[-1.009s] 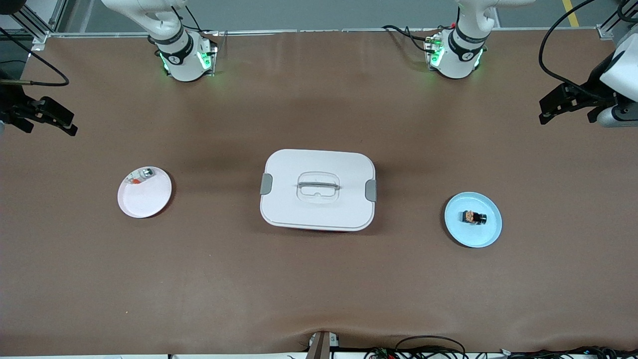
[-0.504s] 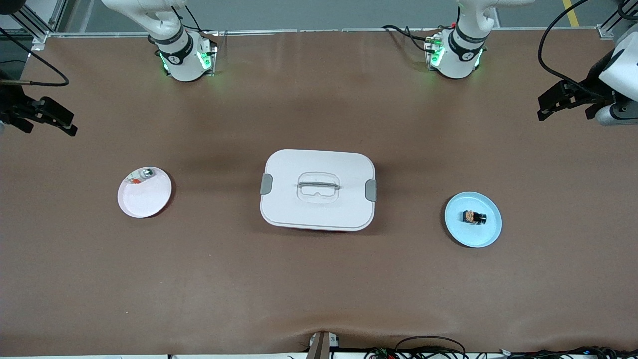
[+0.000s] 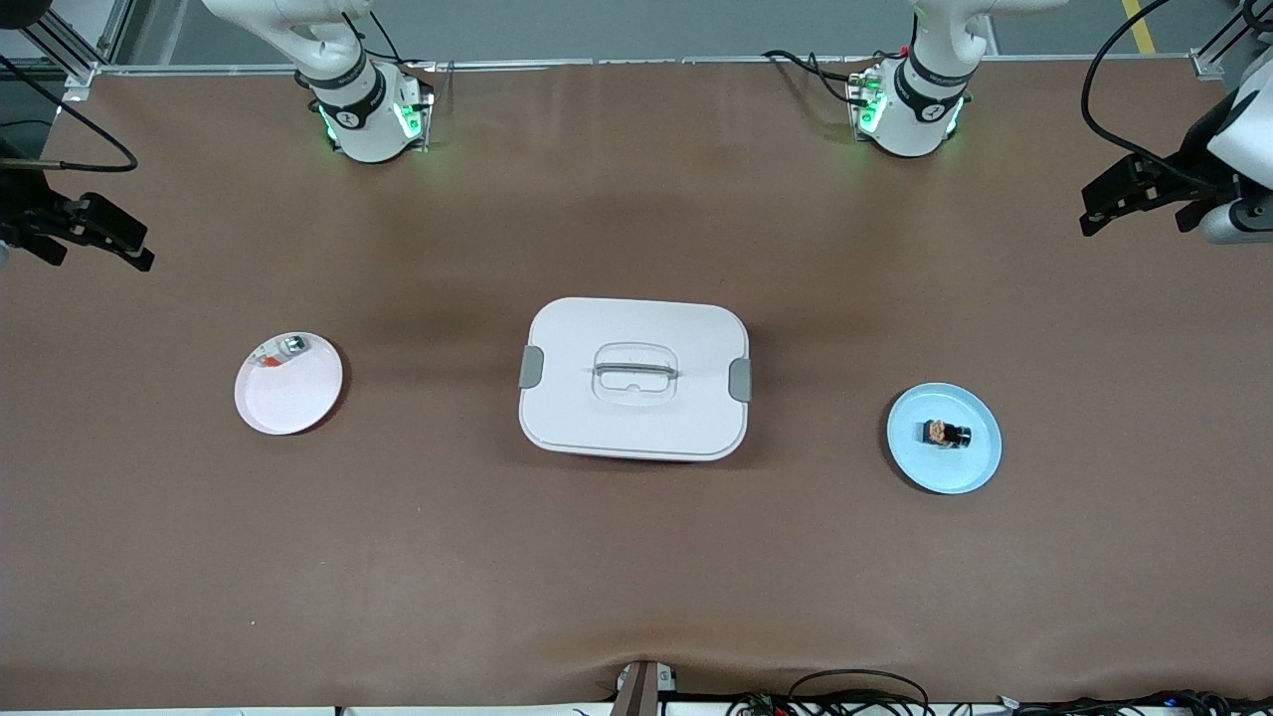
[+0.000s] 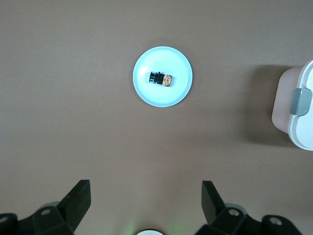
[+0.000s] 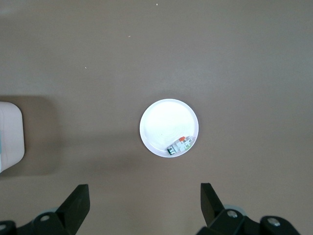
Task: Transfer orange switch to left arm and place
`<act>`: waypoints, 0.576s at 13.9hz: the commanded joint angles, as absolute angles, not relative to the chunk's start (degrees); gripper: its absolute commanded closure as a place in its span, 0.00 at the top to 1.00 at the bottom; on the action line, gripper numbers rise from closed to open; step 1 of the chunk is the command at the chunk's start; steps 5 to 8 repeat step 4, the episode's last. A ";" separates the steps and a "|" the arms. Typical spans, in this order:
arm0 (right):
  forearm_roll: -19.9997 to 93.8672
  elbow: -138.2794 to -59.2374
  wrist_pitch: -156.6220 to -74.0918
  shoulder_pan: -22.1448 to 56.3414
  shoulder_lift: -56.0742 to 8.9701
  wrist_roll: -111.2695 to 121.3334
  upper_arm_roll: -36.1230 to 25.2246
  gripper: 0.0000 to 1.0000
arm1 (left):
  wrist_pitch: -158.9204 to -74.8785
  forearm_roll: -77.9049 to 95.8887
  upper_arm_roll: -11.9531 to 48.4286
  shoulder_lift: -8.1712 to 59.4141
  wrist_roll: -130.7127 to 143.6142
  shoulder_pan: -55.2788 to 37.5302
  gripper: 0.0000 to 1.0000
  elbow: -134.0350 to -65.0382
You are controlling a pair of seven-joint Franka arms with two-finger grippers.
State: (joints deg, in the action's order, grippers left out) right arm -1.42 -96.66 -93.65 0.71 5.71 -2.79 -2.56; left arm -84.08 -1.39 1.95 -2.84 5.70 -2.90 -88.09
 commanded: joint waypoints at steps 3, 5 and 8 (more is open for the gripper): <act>-0.70 -95.45 -92.81 0.35 5.19 -2.46 -2.46 1.00 | -83.14 -0.35 1.84 -3.25 4.83 -2.90 1.00 -87.28; -0.70 -95.45 -92.81 0.35 5.19 -2.46 -2.46 1.00 | -83.06 -0.35 1.93 -3.25 4.92 -2.99 1.00 -87.28; -0.70 -95.45 -92.81 0.35 5.19 -2.46 -2.46 1.00 | -83.06 -0.35 1.93 -3.25 4.92 -2.99 1.00 -87.28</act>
